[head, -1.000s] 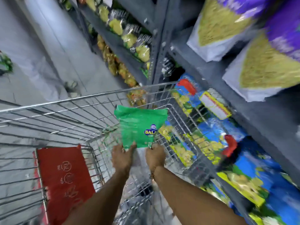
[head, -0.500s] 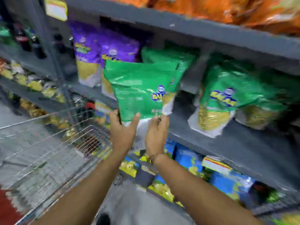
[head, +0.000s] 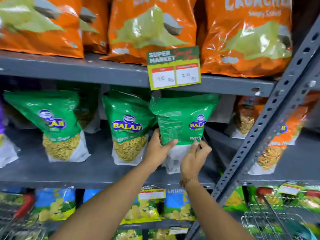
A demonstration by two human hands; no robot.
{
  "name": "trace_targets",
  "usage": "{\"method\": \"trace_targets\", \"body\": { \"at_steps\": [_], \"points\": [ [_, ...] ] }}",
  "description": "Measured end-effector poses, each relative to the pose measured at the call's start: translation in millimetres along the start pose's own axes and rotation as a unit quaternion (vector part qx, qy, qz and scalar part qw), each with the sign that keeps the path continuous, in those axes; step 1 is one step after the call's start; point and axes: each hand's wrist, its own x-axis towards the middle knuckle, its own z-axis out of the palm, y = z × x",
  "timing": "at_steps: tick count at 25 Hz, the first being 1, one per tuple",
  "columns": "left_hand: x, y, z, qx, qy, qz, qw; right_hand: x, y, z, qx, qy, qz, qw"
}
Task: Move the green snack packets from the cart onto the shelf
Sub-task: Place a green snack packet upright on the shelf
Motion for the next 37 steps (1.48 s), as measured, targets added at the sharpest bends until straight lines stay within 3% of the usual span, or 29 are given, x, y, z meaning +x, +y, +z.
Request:
{"method": "trace_targets", "body": {
  "at_steps": [2,4,6,7,9,10,11,12,14,15,17,20,26,28,30,31,33,35,37],
  "points": [
    [13.4,-11.5,17.9,-0.002,-0.006,-0.036,0.999,28.0,11.9,4.0,-0.112,-0.003,0.073,0.991],
    [8.7,-29.5,28.0,0.001,-0.030,-0.040,0.999,33.9,18.9,10.9,-0.148,0.004,0.226,0.963],
    [1.0,-38.6,36.1,0.037,-0.025,0.000,0.999,45.7,20.7,17.1,-0.019,-0.021,0.323,0.946],
    [4.6,-39.9,40.1,0.018,0.020,0.012,1.000,57.0,18.3,16.7,0.063,-0.039,0.344,0.936],
    [27.9,-35.2,43.4,-0.020,0.170,-0.004,0.985,77.8,16.0,8.4,0.116,-0.037,0.346,0.930],
    [43.0,-32.6,41.5,0.003,0.206,-0.022,0.978,83.5,16.0,3.7,0.119,-0.017,0.337,0.934],
    [59.5,-33.6,38.8,0.019,0.181,-0.046,0.982,85.5,19.9,1.7,0.105,0.008,0.309,0.945],
    [71.3,-34.7,38.1,0.019,0.106,-0.080,0.991,82.1,26.5,1.9,0.079,0.020,0.276,0.958],
    [82.1,-43.9,38.0,0.018,-0.043,-0.129,0.991,67.1,37.8,10.8,0.056,-0.016,0.249,0.967],
    [81.4,-50.8,39.4,0.023,-0.066,-0.130,0.989,60.3,40.2,16.6,0.069,-0.049,0.258,0.962],
    [70.8,-59.3,45.2,0.027,-0.007,-0.094,0.995,59.1,37.9,24.5,0.077,-0.080,0.278,0.954],
    [46.0,-67.6,51.9,0.052,0.066,-0.045,0.995,63.4,38.0,21.9,0.026,-0.063,0.265,0.962],
    [14.8,-54.2,51.2,0.057,0.037,-0.082,0.994,49.1,30.0,13.9,-0.004,-0.044,0.242,0.969],
    [8.4,-45.3,35.6,0.073,0.074,-0.053,0.993,41.3,30.6,16.1,-0.099,0.021,0.237,0.966],
    [-4.9,-41.2,7.1,0.068,0.172,0.003,0.983,12.5,30.1,21.0,-0.140,0.096,0.171,0.970],
    [-12.5,-41.8,-19.6,0.050,0.234,0.027,0.971,-16.4,28.8,29.5,-0.101,0.065,0.104,0.987],
    [-20.3,-39.9,-84.8,0.001,0.374,0.049,0.926,-76.0,17.8,57.6,-0.017,-0.131,-0.016,0.991],
    [-15.7,-40.6,-162.9,-0.052,0.504,0.053,0.861,-125.0,-0.4,107.9,0.038,-0.345,-0.026,0.938],
    [0.4,-44.6,-239.6,-0.089,0.571,0.010,0.816,-153.8,-22.2,172.6,0.044,-0.408,-0.019,0.912]
  ]
}}
